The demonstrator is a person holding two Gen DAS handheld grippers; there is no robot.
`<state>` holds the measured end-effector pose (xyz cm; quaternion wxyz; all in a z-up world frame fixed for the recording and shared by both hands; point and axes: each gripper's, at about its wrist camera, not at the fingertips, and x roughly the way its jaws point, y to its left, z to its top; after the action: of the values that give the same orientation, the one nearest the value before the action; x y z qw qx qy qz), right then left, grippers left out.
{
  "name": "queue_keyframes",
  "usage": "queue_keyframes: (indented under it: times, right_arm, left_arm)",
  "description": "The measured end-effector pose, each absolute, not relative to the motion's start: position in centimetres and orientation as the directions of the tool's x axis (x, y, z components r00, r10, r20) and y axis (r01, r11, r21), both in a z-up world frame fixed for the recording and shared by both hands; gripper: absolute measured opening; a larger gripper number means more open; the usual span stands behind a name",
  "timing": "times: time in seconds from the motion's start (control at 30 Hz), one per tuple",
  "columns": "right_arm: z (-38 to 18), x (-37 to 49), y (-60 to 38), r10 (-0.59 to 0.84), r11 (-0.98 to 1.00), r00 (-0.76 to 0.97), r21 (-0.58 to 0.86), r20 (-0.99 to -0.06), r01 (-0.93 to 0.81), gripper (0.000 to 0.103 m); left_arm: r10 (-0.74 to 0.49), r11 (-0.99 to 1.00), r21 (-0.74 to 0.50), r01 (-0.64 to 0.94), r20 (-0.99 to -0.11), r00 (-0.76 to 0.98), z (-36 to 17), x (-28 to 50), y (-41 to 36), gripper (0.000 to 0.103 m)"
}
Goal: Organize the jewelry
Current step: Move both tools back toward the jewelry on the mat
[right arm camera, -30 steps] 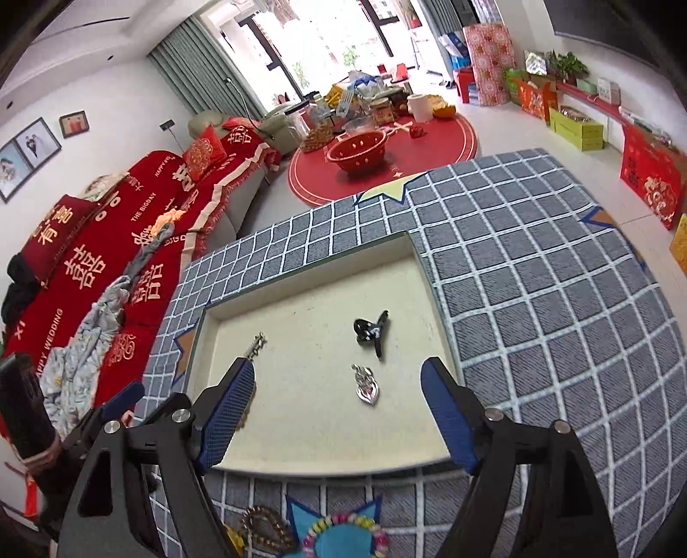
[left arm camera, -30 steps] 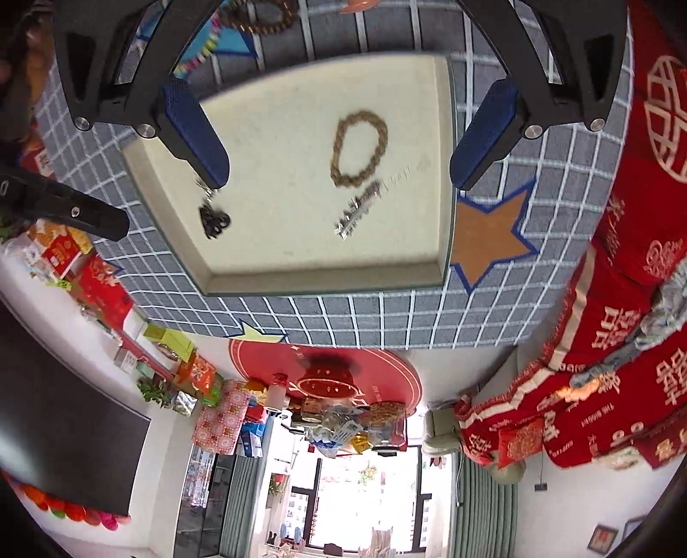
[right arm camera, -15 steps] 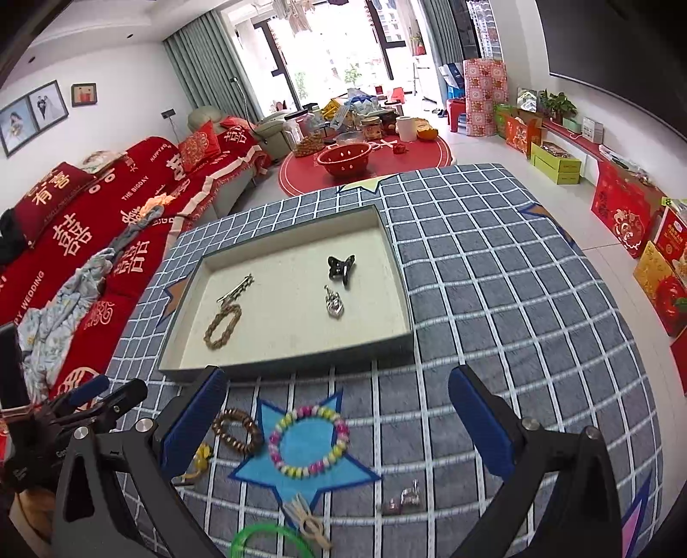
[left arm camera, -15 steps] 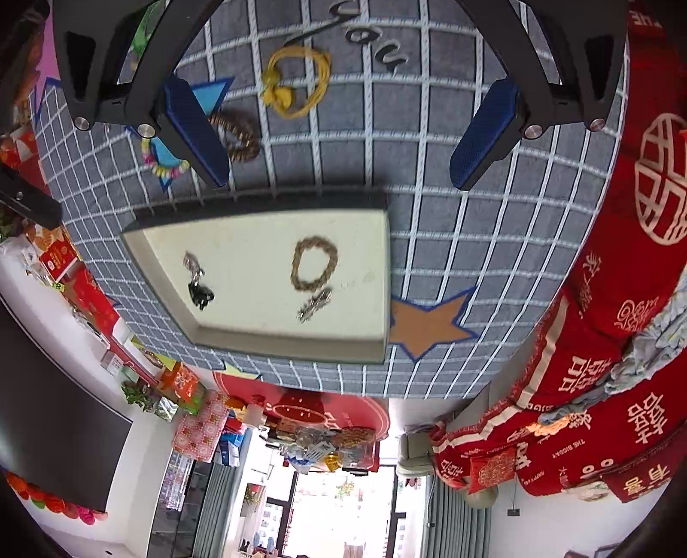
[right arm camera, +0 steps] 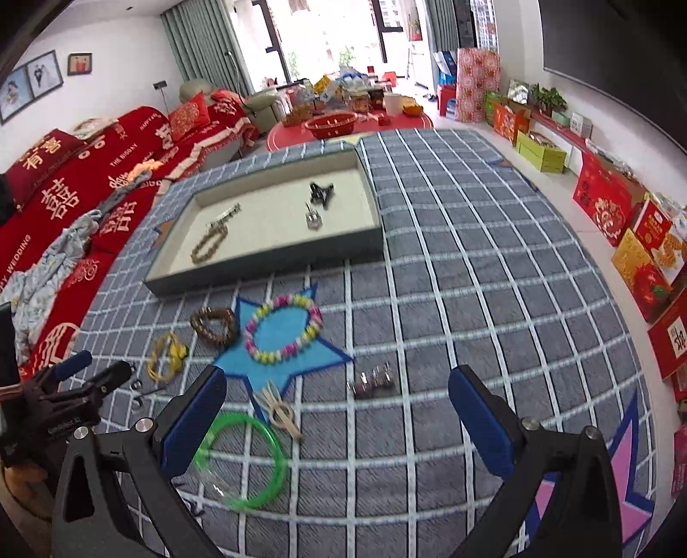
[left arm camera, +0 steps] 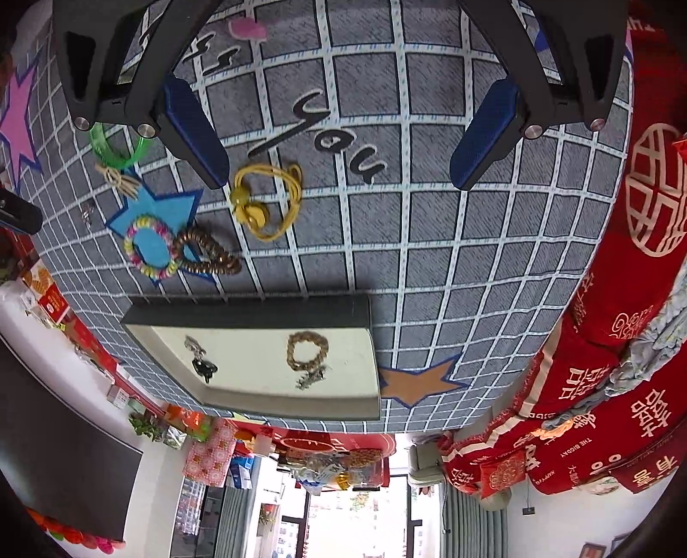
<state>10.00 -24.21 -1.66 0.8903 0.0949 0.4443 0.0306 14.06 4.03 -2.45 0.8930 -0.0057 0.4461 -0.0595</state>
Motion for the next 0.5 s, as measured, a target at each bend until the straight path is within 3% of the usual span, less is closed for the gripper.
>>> queue_keyframes:
  times: [0.5]
  right_arm:
    - [-5.9,8.6,-26.8,0.112,0.964,0.509,0.218,-0.854,0.154,0.103]
  left_arm:
    - [-0.099,0.988,-0.017,0.152,-0.827,0.553,-4.3,13.6,2.2,0.103]
